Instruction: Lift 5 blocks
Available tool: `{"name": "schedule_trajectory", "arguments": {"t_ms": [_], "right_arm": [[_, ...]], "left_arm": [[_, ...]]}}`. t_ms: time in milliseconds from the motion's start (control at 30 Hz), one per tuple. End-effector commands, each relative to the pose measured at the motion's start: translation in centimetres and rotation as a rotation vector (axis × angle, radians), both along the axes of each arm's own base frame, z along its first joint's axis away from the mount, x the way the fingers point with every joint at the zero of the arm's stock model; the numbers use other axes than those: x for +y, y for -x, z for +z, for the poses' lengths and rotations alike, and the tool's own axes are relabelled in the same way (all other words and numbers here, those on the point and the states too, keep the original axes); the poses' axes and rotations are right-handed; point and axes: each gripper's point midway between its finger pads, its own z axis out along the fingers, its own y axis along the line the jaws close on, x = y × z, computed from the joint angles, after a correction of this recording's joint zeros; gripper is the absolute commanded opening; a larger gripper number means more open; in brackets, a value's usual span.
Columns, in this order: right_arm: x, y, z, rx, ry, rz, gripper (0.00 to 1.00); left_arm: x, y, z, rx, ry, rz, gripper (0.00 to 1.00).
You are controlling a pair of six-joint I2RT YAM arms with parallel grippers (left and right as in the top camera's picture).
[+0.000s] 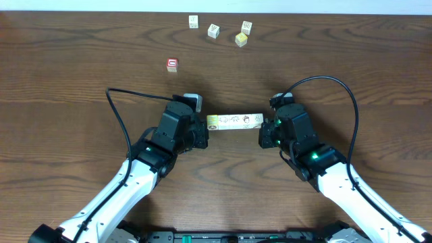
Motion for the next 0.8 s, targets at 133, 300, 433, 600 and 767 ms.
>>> {"name": "schedule_trajectory", "arguments": {"t_ms": [133,300,433,600,767], "right_arm": [[6.06,2.42,2.95,0.008,-0.170,0.245,0.01],[6.05,2.41,2.96,0.008,-0.169,0.244,0.01],[6.02,2.42,2.91,0.009,-0.167,0.243,0.01],[6.01,2.42,2.89,0.010,-0.166,0.242,0.01],[5.97,2.48,2.81,0.014,-0.164,0.242,0.01]], "left_arm": [[-4.28,1.08,3.80,-0.026,0.153,-0.167,0.07],[-4.27,1.08,3.79,-0.026,0.153,-0.166,0.07],[-4.27,1.08,3.82,-0.026,0.153,-0.166,0.07],[-4.27,1.08,3.82,-0.026,0.153,-0.166,0.07],[-4.27,1.08,3.82,-0.026,0.153,-0.166,0.07]]}}
